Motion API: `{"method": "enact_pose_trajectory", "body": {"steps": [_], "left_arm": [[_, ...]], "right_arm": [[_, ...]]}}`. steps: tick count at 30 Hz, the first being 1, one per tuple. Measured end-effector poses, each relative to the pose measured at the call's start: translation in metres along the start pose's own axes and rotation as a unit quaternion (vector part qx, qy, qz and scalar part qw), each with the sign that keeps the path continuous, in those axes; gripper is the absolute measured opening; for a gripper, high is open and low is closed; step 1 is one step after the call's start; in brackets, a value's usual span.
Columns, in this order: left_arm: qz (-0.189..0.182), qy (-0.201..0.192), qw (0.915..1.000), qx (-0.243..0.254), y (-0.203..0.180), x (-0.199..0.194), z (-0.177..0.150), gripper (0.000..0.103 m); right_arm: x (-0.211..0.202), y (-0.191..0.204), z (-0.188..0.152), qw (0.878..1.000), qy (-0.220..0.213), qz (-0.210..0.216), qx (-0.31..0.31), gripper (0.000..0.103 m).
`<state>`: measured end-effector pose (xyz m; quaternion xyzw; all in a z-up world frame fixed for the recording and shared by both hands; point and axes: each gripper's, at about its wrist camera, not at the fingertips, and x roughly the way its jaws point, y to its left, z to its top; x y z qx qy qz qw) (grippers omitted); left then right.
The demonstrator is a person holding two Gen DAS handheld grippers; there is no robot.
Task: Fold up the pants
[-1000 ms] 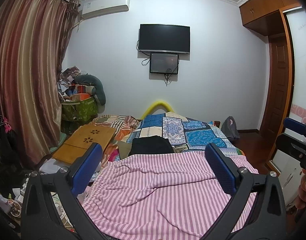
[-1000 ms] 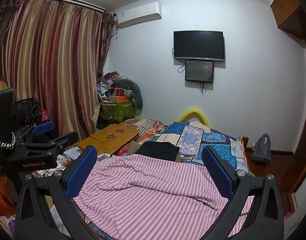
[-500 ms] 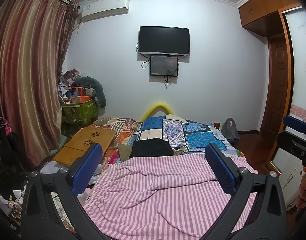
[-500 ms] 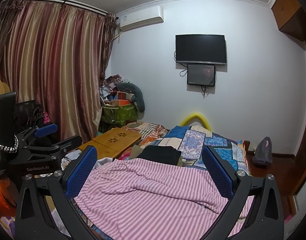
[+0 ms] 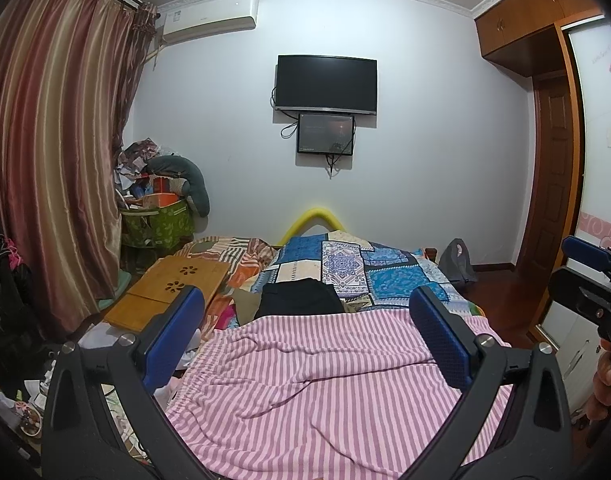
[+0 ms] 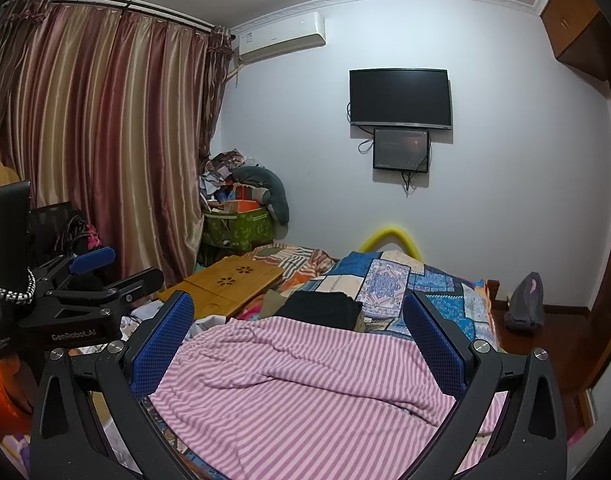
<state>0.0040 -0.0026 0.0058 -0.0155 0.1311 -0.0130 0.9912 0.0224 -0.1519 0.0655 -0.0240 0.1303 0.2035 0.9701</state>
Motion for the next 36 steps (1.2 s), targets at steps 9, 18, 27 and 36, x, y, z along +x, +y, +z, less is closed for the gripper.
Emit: {"method": "enact_pose_trajectory", "body": {"steps": [9,18,27,36], "left_arm": [[-0.002,-0.001,1.0000,0.000,0.000,-0.003,0.000,0.103],[-0.002,0.004,1.0000,-0.002,-0.002,-0.001,0.003,0.103],[0.001,0.012,0.9999,-0.003,0.000,0.011,0.003,0.103],[0.009,0.027,0.9996,0.002,0.005,0.048,0.008,0.103]], "right_arm": [[-0.001,0.001,-0.001,1.000,0.000,-0.004,-0.003,0.103],[0.002,0.001,-0.002,1.000,0.005,-0.003,0.001,0.103],[0.008,-0.004,-0.005,1.000,0.011,-0.004,0.005,0.103],[0.024,-0.037,-0.016,0.999,0.032,-0.034,0.014,0.103]]}}
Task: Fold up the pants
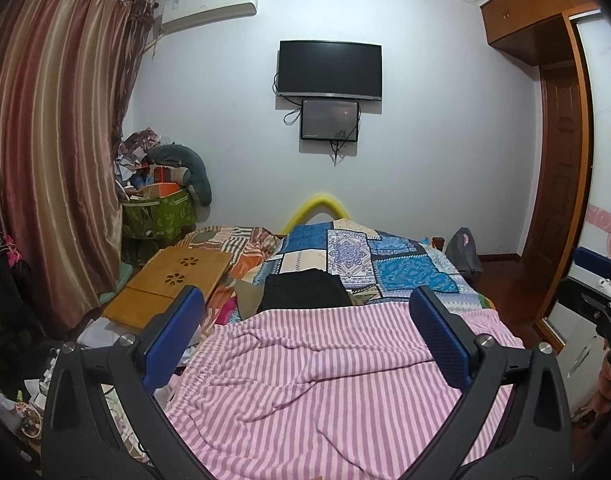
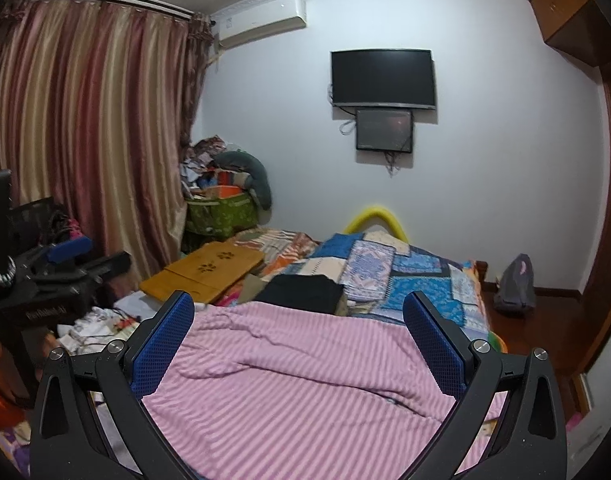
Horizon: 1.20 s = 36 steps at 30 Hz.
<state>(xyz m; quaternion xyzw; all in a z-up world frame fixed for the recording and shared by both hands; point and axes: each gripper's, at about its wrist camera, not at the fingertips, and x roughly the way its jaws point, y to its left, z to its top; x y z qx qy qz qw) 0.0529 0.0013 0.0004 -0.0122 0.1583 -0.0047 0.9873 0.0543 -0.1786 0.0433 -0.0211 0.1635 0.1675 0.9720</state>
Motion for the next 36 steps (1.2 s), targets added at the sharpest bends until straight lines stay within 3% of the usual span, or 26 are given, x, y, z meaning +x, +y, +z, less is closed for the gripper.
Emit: {"method": "enact_pose_trajectory", "body": {"steps": [7,13,18,26,28,31,36], "left_arm": [[0.018,0.041,0.9989,0.014,0.017,0.059,0.012,0.103],[0.040,0.089,0.9948,0.028,0.045,0.130,0.014,0.103],[0.069,0.119,0.9901,0.029,0.070,0.192,0.003,0.103],[0.113,0.205,0.9716,0.032,0.103,0.308,-0.049,0.103],[0.121,0.224,0.9667,0.025,0.113,0.334,-0.062,0.102],[0.121,0.262,0.9574,0.013,0.124,0.369,-0.082,0.088],[0.133,0.307,0.9422,0.005,0.141,0.415,-0.110,0.085]], "right_arm": [[0.018,-0.056,-0.018,0.997,0.042,-0.065,0.002,0.103],[0.030,-0.136,-0.047,0.983,0.094,-0.155,0.017,0.103],[0.034,-0.186,-0.058,0.970,0.124,-0.204,0.035,0.103],[0.043,-0.277,-0.091,0.938,0.167,-0.291,0.084,0.103],[0.059,-0.298,-0.101,0.932,0.181,-0.298,0.102,0.103],[0.092,-0.325,-0.116,0.925,0.205,-0.299,0.115,0.102],[0.156,-0.350,-0.136,0.926,0.238,-0.275,0.097,0.098]]}}
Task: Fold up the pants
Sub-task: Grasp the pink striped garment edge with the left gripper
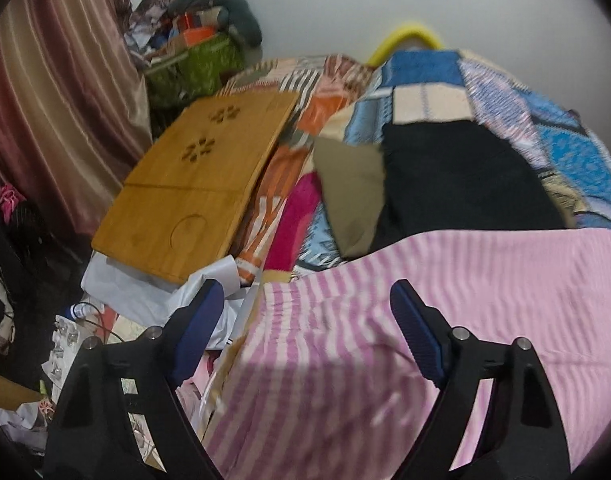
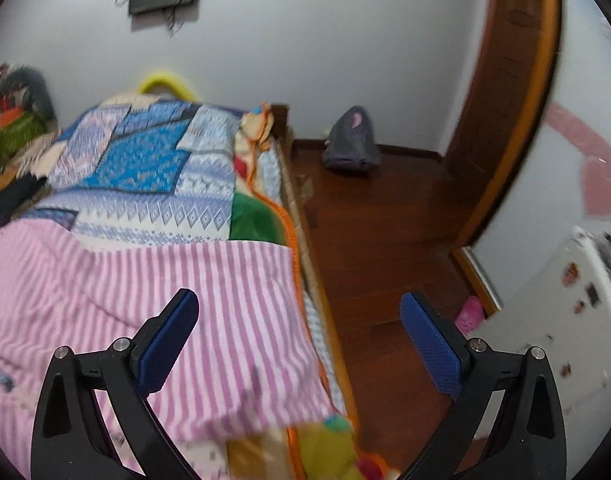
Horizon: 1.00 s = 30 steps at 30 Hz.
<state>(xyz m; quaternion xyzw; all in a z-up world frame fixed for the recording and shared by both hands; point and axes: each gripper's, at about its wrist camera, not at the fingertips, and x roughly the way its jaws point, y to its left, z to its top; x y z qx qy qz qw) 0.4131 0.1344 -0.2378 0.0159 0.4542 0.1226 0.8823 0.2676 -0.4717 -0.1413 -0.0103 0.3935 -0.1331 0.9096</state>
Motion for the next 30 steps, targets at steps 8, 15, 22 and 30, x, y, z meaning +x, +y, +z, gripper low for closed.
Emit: {"method": "enact_pose_trajectory", "body": {"steps": [8,15,22,30], "left_arm": [[0.034,0.067,0.9970,-0.022,0.013,0.061,-0.004,0.081],[0.030,0.112,0.9920,-0.049,0.016,0.094,-0.012,0.044],[0.061,0.075,0.9942,-0.049,0.012,0.074,-0.006,0.029],[0.079,0.029,0.9957,-0.040,0.020,0.051,0.026,0.025]], "right_arm": [[0.107,0.007,0.015,0.997,0.057,0.034,-0.042,0.097],[0.151,-0.002,0.010,0.991,0.098,0.076,-0.042,0.075],[0.126,0.017,0.003,0.992,0.073,0.064,-0.075,0.008],[0.121,-0.008,0.009,0.997,0.063,0.011,-0.040,0.002]]}}
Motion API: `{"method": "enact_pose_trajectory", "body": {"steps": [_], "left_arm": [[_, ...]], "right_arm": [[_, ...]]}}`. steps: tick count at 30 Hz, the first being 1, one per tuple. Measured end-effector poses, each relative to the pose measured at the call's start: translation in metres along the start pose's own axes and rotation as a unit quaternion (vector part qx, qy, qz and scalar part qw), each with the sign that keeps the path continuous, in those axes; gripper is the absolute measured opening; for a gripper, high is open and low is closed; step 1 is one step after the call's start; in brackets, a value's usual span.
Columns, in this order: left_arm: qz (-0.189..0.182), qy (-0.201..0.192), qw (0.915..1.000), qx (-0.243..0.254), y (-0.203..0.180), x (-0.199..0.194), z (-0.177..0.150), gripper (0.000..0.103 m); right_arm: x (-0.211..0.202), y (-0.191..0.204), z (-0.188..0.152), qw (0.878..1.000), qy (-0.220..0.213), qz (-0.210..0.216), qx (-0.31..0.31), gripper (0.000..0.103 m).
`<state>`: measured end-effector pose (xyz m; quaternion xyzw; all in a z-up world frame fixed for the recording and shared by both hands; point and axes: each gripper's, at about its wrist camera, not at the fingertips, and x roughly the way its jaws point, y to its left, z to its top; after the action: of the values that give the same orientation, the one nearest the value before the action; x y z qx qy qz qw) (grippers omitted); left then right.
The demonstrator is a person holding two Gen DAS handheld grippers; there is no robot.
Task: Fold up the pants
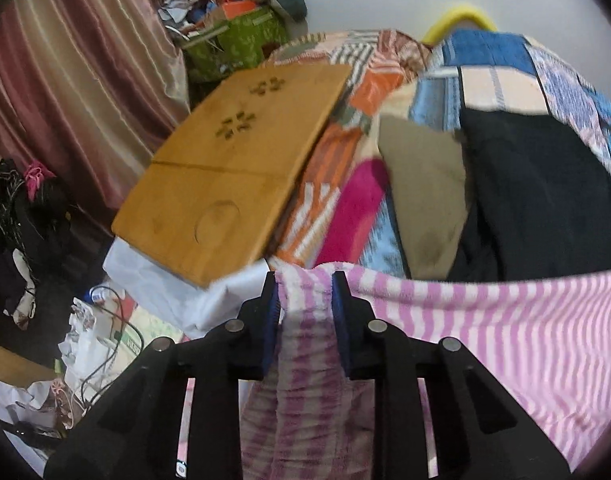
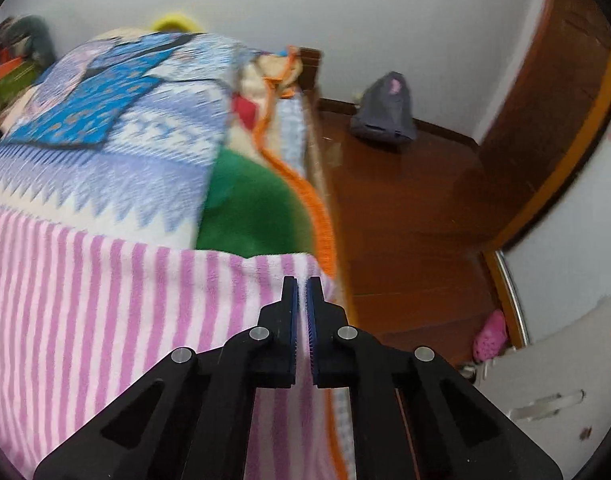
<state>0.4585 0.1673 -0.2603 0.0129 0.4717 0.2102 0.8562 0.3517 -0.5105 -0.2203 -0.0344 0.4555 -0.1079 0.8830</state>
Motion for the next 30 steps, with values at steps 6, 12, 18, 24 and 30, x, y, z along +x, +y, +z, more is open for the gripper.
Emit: {"method": "enact_pose_trajectory", "body": {"steps": [6,12,18,24,30], "left_arm": [[0.002,0.016,0.9998,0.012,-0.001,0.016,0.009,0.025],[-0.016,-0.001,0.9994,0.030,-0.003,0.004,-0.005,0.025],[-0.036,0.004,0.9984,0.043,0.001,-0.021,-0.012,0.055],[-0.076,-0.056,0.9940,0.055,0.011,-0.087,-0.027,0.081],[-0.102,-0.087,0.9869,0.090,0.024,-0.148,-0.070,0.087]], "right_arm": [[0.016,-0.026,0.010,0.998,0.034,-0.049,0.033,0.002],[-0.036,0.020,0.026,0.997,-0.006,0.071,0.008,0.008],[-0.104,0.114,0.046,0.983,-0.058,0.153,-0.077,0.053],[-0.170,0.144,0.023,0.976,-0.076,0.157,-0.127,0.060],[-0.215,0.094,-0.014,0.988,-0.067,0.100,-0.094,0.066]]}}
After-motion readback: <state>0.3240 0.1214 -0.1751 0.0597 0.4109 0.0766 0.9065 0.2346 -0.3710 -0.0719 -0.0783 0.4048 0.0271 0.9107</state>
